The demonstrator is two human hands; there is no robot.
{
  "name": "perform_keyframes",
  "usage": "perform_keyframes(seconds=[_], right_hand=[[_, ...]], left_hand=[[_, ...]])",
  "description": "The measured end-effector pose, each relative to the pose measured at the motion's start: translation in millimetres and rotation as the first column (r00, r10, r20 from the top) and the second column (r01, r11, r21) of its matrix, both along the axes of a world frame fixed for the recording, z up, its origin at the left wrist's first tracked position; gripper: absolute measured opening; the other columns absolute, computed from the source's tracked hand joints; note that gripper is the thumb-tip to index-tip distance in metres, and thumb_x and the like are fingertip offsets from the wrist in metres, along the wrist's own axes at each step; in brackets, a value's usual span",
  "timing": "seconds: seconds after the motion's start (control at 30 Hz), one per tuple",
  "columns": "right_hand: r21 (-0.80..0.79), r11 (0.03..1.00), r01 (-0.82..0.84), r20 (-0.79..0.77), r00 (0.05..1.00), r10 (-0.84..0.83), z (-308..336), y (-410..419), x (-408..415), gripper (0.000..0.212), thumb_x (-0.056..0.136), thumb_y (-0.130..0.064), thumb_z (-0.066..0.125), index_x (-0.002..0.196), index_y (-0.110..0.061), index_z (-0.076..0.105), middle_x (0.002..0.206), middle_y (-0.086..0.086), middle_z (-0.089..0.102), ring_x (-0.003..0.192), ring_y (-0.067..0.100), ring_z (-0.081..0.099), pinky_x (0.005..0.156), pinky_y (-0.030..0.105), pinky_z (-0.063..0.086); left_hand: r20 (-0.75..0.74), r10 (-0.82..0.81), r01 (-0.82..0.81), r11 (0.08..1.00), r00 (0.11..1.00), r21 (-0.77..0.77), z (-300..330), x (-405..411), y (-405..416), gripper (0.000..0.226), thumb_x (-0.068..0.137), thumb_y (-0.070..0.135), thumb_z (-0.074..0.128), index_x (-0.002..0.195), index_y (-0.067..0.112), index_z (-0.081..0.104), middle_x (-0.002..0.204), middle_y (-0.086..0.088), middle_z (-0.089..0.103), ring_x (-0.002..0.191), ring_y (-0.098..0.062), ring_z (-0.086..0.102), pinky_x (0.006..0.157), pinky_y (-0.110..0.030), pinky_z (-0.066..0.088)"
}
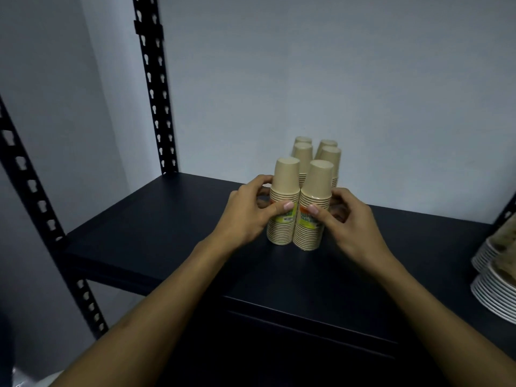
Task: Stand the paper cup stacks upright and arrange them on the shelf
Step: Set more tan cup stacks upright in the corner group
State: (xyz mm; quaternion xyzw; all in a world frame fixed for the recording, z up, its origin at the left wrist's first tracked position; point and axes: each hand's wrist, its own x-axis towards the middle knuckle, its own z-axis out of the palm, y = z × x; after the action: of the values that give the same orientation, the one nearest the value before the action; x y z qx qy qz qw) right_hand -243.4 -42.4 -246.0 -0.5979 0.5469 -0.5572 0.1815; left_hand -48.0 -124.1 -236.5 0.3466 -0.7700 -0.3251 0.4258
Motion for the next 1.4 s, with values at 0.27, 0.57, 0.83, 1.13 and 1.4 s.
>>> perform_keyframes(seconds=[0.27, 0.57, 0.83, 1.13, 1.4], right_hand=[[-0.022, 0.997, 0.077, -0.024, 0.997, -0.078, -2.8, -6.7, -17.6, 0.053, 0.076, -0.053, 0.071, 0.12, -0.025, 0.06, 0.107, -0.012, 0.068, 0.092, 0.002, 0.066, 0.077, 0.014, 0.054], [-0.033, 0.993, 0.111, -0.016, 0.994, -0.112, -14.6, -18.2, -28.6, 0.052, 0.08, -0.04, 0.078, 0.124, -0.019, 0.061, 0.108, -0.011, 0.069, 0.092, -0.003, 0.066, 0.077, 0.015, 0.055], [0.009, 0.993, 0.118, -0.03, 0.993, -0.118, -24.3, -20.4, -34.3, 0.054, 0.079, -0.029, 0.084, 0.126, -0.019, 0.058, 0.112, -0.011, 0.067, 0.098, 0.001, 0.066, 0.075, 0.011, 0.053], [0.077, 0.981, 0.178, -0.143, 0.976, -0.165, -30.8, -21.7, -35.1, 0.062, 0.078, -0.033, 0.085, 0.131, -0.022, 0.054, 0.127, -0.007, 0.056, 0.106, -0.004, 0.058, 0.085, 0.026, 0.057], [0.102, 0.983, 0.155, -0.122, 0.982, -0.143, -29.3, -20.2, -34.3, 0.061, 0.079, -0.031, 0.084, 0.133, -0.024, 0.055, 0.129, -0.013, 0.051, 0.114, 0.001, 0.056, 0.096, 0.035, 0.056]], left_hand=[[-0.02, -0.016, 0.015, 0.998, 1.0, -0.062, -5.0, -21.8, 4.3, 0.054, 0.09, 0.034, 0.075, 0.14, 0.029, 0.055, 0.107, 0.021, 0.067, 0.086, 0.018, 0.064, 0.074, 0.001, 0.046], [-0.103, 0.013, -0.018, 0.999, 0.995, -0.05, -25.4, -35.6, -2.9, 0.058, 0.09, 0.035, 0.075, 0.141, 0.022, 0.05, 0.115, 0.009, 0.068, 0.101, 0.0, 0.067, 0.078, -0.011, 0.054], [-0.062, 0.032, -0.029, 0.999, 0.998, 0.043, -36.4, -38.1, -14.8, 0.052, 0.085, 0.035, 0.08, 0.13, 0.017, 0.059, 0.115, 0.007, 0.071, 0.103, -0.003, 0.068, 0.082, -0.01, 0.053], [0.043, 0.009, -0.012, 0.998, 0.999, 0.068, -39.9, -39.9, -16.4, 0.063, 0.083, 0.03, 0.082, 0.137, 0.017, 0.053, 0.125, 0.004, 0.069, 0.102, -0.001, 0.065, 0.078, -0.001, 0.049], [0.048, 0.002, -0.007, 0.996, 0.999, 0.088, -41.2, -39.4, -15.3, 0.064, 0.084, 0.03, 0.081, 0.139, 0.017, 0.052, 0.127, 0.003, 0.069, 0.109, -0.005, 0.068, 0.083, -0.007, 0.052]])
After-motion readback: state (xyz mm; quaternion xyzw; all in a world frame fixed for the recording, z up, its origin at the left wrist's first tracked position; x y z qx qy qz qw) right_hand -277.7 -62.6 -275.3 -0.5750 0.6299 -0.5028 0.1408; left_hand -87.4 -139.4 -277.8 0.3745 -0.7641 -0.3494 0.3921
